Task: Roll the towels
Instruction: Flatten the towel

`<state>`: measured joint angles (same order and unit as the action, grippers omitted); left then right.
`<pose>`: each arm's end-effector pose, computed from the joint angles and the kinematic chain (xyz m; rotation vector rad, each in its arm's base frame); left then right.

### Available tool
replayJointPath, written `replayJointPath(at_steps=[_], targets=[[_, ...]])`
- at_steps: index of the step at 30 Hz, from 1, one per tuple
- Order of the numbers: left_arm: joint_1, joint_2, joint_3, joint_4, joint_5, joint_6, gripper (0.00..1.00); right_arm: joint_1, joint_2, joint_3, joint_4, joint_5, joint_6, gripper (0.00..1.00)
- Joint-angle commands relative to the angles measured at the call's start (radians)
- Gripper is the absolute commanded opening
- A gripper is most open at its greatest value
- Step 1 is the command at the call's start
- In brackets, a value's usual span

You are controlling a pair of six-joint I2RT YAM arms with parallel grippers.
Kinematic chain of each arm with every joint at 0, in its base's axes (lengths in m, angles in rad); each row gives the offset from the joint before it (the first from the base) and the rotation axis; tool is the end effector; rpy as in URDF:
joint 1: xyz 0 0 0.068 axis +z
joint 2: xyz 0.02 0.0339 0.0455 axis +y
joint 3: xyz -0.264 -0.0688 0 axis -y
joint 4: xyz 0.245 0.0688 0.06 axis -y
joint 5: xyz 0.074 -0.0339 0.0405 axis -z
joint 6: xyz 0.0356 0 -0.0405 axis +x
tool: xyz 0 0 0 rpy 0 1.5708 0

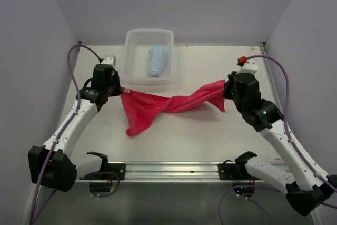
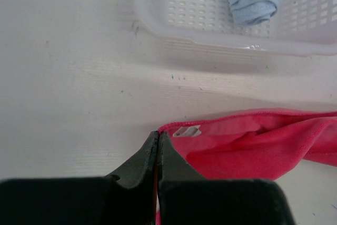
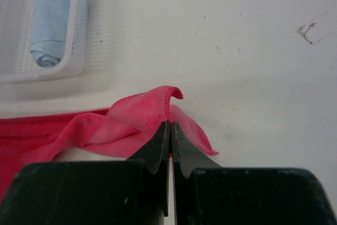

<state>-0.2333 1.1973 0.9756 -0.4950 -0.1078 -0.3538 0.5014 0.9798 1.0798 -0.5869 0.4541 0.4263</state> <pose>0.2522 -0.0560 0.2921 -0.1939 2.2810 -0.1831 0.1867 0.0845 0.3673 0.2017 1.9968 0.1247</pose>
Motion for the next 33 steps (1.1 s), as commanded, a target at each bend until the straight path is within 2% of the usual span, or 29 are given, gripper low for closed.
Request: replayJointPath(at_steps=[1,4,6,9,11,14,17,22,25,29,32,33], targets=[[0.023,-0.039,0.012,-0.011,-0.067,-0.025,0.00,-0.003,-0.151,-0.072,-0.007,-0.014,-0.049,0.00],[0.031,-0.028,-0.020,-0.005,-0.053,-0.025,0.00,-0.004,-0.257,-0.154,-0.025,-0.046,-0.041,0.00],[0.034,-0.012,-0.029,-0.005,-0.027,-0.024,0.00,-0.004,-0.288,-0.169,-0.062,-0.083,-0.031,0.04],[0.034,-0.007,-0.060,0.018,0.029,-0.010,0.00,-0.003,-0.328,-0.230,-0.108,-0.153,0.005,0.33],[0.034,-0.007,-0.078,0.022,0.060,0.007,0.00,-0.004,-0.384,-0.273,-0.137,-0.189,0.053,0.40],[0.032,-0.013,-0.092,0.032,0.089,0.036,0.00,-0.004,-0.478,-0.314,-0.143,-0.180,0.098,0.45],[0.032,-0.018,-0.109,0.047,0.099,0.042,0.00,-0.003,-0.492,-0.307,-0.149,-0.117,0.138,0.45],[0.032,-0.001,-0.136,0.078,0.132,0.044,0.00,-0.003,-0.308,-0.239,-0.182,-0.025,0.198,0.39],[0.031,-0.001,-0.149,0.085,0.135,0.045,0.00,-0.009,-0.161,-0.232,-0.122,-0.003,0.193,0.39],[0.032,-0.013,-0.153,0.088,0.131,0.047,0.00,-0.050,0.011,-0.186,-0.024,-0.052,0.161,0.41],[0.032,-0.027,-0.156,0.092,0.114,0.046,0.00,-0.188,0.150,-0.164,0.067,-0.196,0.144,0.41],[0.031,-0.033,-0.155,0.092,0.112,0.045,0.00,-0.219,0.240,-0.155,0.084,-0.250,0.138,0.41]])
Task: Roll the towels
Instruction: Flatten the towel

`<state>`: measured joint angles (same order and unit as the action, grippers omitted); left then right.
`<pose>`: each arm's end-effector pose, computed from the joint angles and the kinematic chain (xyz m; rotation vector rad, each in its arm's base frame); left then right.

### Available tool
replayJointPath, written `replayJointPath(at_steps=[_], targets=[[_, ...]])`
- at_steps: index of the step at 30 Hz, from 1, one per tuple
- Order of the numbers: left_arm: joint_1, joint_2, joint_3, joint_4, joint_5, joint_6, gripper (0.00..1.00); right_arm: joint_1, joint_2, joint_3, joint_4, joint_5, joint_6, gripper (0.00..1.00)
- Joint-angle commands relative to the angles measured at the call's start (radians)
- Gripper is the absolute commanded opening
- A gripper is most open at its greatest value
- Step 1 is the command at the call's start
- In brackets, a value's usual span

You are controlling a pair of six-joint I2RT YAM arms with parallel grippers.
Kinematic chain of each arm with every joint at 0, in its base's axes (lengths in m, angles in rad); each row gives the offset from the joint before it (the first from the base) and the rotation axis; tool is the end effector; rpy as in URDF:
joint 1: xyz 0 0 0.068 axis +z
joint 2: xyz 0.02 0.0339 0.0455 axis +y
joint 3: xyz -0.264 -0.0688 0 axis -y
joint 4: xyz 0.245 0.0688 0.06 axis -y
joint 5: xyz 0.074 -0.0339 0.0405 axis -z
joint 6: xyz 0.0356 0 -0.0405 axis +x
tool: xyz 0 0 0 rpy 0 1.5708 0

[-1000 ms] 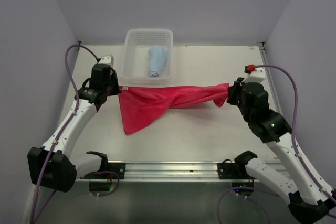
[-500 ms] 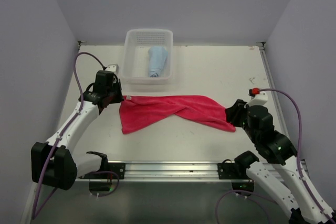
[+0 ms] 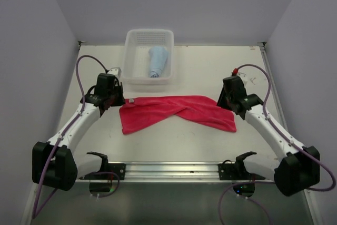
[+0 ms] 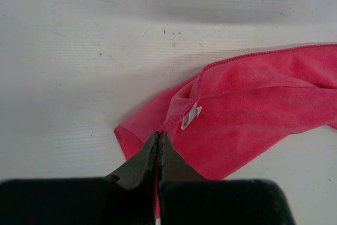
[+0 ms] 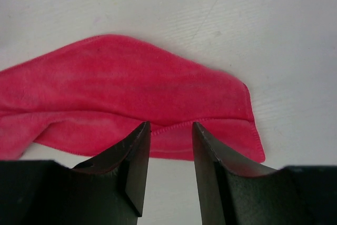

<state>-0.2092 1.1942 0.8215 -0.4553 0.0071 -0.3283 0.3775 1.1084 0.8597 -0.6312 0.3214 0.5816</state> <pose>0.2416 -0.0516 0.2449 -0.1404 2.4107 -0.2580 0.2116 0.0718 0.2646 0.3818 2.3609 0.0531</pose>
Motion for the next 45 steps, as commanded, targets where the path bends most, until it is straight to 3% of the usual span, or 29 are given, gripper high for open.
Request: replayJointPath(at_steps=[1,7,14,18,23,25,30,33,36,37,40,45], targets=[[0.008,-0.030,0.001,0.052,-0.002,0.020,0.00,-0.118,0.152,0.091,0.154,-0.183,-0.037,0.42],[0.007,-0.030,0.004,0.053,-0.033,0.023,0.00,-0.150,0.419,0.166,0.243,-0.263,-0.144,0.47],[0.008,-0.016,0.008,0.055,-0.022,0.026,0.00,-0.150,0.553,0.190,0.275,-0.219,-0.209,0.50],[0.008,-0.012,0.010,0.056,-0.015,0.028,0.00,-0.150,0.561,0.180,0.291,-0.228,-0.210,0.44],[0.008,-0.007,0.010,0.058,-0.012,0.029,0.00,-0.150,0.558,0.168,0.289,-0.252,-0.221,0.26],[0.008,-0.007,0.010,0.060,0.013,0.029,0.00,-0.152,0.554,0.167,0.285,-0.266,-0.232,0.24],[0.008,-0.008,0.007,0.060,0.021,0.029,0.00,-0.147,0.570,0.165,0.285,-0.281,-0.253,0.34],[0.008,-0.011,0.007,0.060,0.022,0.031,0.00,-0.146,0.602,0.171,0.280,-0.280,-0.259,0.34],[0.008,-0.016,0.005,0.060,0.021,0.031,0.00,-0.137,0.602,0.167,0.284,-0.271,-0.258,0.24],[0.008,-0.018,0.005,0.060,0.022,0.031,0.00,-0.135,0.597,0.167,0.281,-0.266,-0.256,0.15],[0.008,-0.019,0.005,0.061,0.024,0.031,0.00,-0.132,0.567,0.176,0.263,-0.254,-0.262,0.00],[0.008,-0.019,0.010,0.066,0.033,0.029,0.00,-0.109,0.466,0.219,0.211,-0.200,-0.292,0.00]])
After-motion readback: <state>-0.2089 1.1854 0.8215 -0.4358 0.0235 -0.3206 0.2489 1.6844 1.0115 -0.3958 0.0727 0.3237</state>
